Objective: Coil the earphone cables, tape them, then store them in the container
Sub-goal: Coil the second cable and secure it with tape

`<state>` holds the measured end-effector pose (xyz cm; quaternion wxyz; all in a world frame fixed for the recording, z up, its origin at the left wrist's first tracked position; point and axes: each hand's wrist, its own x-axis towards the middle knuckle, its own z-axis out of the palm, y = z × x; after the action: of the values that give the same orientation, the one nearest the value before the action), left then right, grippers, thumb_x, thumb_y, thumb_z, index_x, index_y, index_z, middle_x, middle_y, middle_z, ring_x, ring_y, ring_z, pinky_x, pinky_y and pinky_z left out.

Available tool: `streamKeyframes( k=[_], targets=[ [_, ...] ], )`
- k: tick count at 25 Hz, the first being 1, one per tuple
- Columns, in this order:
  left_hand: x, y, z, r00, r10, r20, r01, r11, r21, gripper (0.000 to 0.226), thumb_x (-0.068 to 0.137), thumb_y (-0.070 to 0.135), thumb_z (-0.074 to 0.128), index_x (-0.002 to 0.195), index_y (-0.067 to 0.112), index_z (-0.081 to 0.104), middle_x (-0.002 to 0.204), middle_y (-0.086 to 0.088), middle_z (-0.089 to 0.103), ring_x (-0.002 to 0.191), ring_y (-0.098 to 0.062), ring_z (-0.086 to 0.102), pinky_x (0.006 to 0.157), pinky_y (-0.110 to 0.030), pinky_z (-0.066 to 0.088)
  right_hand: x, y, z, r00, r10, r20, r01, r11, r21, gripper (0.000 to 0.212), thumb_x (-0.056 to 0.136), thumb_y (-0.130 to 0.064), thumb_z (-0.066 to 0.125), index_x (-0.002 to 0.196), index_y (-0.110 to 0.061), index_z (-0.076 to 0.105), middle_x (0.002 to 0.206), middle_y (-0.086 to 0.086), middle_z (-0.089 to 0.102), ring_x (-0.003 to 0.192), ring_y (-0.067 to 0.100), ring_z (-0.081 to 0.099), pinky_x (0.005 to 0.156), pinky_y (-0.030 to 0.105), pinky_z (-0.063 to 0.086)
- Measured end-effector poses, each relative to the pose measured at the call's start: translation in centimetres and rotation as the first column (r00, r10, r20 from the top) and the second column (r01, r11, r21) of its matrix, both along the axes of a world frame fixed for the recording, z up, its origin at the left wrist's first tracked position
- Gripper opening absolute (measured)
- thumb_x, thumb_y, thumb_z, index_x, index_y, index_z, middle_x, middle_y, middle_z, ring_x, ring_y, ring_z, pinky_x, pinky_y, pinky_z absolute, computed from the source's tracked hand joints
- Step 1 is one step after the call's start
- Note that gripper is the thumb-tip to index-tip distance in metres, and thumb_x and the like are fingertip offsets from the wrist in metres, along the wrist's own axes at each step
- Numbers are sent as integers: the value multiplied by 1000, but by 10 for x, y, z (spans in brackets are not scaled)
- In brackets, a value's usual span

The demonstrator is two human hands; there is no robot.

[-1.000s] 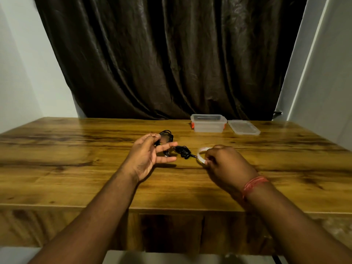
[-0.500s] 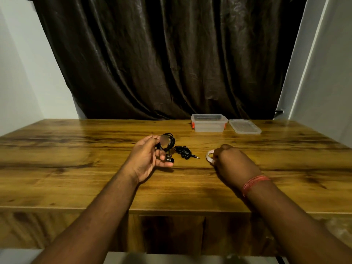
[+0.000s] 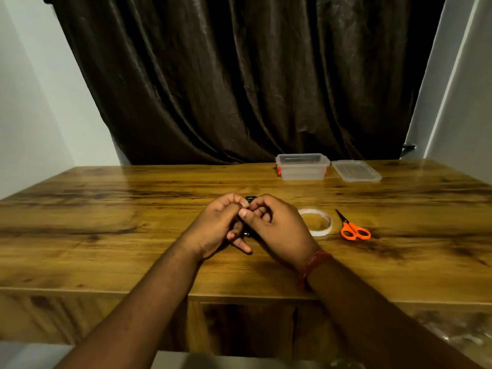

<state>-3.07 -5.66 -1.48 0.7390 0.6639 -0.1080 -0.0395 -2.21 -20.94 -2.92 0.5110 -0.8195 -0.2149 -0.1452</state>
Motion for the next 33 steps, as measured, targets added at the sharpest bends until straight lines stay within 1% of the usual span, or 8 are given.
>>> streamKeyframes(
  k=[3, 8, 15, 22, 26, 29, 31, 33],
  targets=[
    [0, -1, -1, 999, -33, 29, 31, 998, 62, 12, 102, 8, 41, 98, 10, 52, 47, -3, 35, 37, -9, 32, 48, -40, 58, 1, -4, -1, 998, 62, -25, -59, 994, 93, 13, 88, -29, 71, 93, -17, 66, 77, -6, 60, 57, -1, 47, 56, 15, 41],
    [-1, -1, -3, 998, -35, 58, 29, 995, 96, 11, 103, 14, 43, 100, 8, 52, 47, -3, 35, 37, -9, 33, 48, -39, 58, 1, -9, -1, 962, 230, -149, -170, 927, 334, 9, 91, -15, 68, 85, -17, 61, 58, -8, 56, 53, 9, 51, 48, 26, 42],
    [1, 1, -4, 999, -18, 37, 15, 997, 73, 18, 102, 9, 43, 90, 14, 56, 54, -6, 33, 37, -10, 32, 48, -40, 57, 1, -10, -1, 947, 280, -161, -189, 885, 425, 15, 91, -1, 65, 90, -11, 54, 69, 4, 61, 58, 16, 60, 52, 33, 49],
    [-2, 1, -3, 998, -19, 56, 13, 995, 102, 9, 102, 14, 45, 99, 10, 53, 52, -4, 35, 40, -10, 33, 49, -40, 58, -1, -18, 4, 882, 449, -141, -266, 723, 638, 19, 87, 9, 63, 97, -6, 58, 82, 8, 63, 68, 18, 62, 63, 33, 52],
    [-1, 2, -3, 998, -33, 58, 26, 992, 122, 9, 102, 13, 44, 97, 11, 52, 49, -1, 37, 39, -9, 34, 51, -41, 58, 3, -19, 3, 886, 429, -174, -228, 732, 642, 10, 92, 2, 60, 96, -7, 64, 80, 7, 61, 70, 18, 61, 66, 33, 53],
    [-1, 3, -3, 998, -40, 53, 32, 991, 133, 10, 102, 12, 44, 96, 12, 52, 48, -1, 35, 38, -9, 33, 51, -40, 58, 3, -19, 1, 922, 339, -188, -218, 855, 471, 16, 92, 2, 60, 104, -7, 66, 81, 4, 58, 67, 12, 59, 64, 28, 54],
    [-1, 4, -4, 998, -34, 55, 26, 989, 146, 10, 102, 12, 44, 96, 12, 52, 49, -2, 35, 39, -10, 33, 53, -41, 59, 1, -17, 1, 942, 282, -180, -208, 916, 342, 13, 92, -1, 63, 101, -9, 68, 76, 2, 57, 64, 11, 56, 65, 30, 52],
    [-1, 5, -5, 998, -28, 61, 18, 986, 166, 10, 103, 14, 45, 97, 12, 53, 51, -2, 35, 41, -10, 33, 55, -43, 59, 1, -17, 1, 954, 232, -189, -160, 929, 333, 10, 91, -2, 64, 96, -10, 68, 75, 4, 57, 63, 13, 56, 65, 33, 51]
  ],
)
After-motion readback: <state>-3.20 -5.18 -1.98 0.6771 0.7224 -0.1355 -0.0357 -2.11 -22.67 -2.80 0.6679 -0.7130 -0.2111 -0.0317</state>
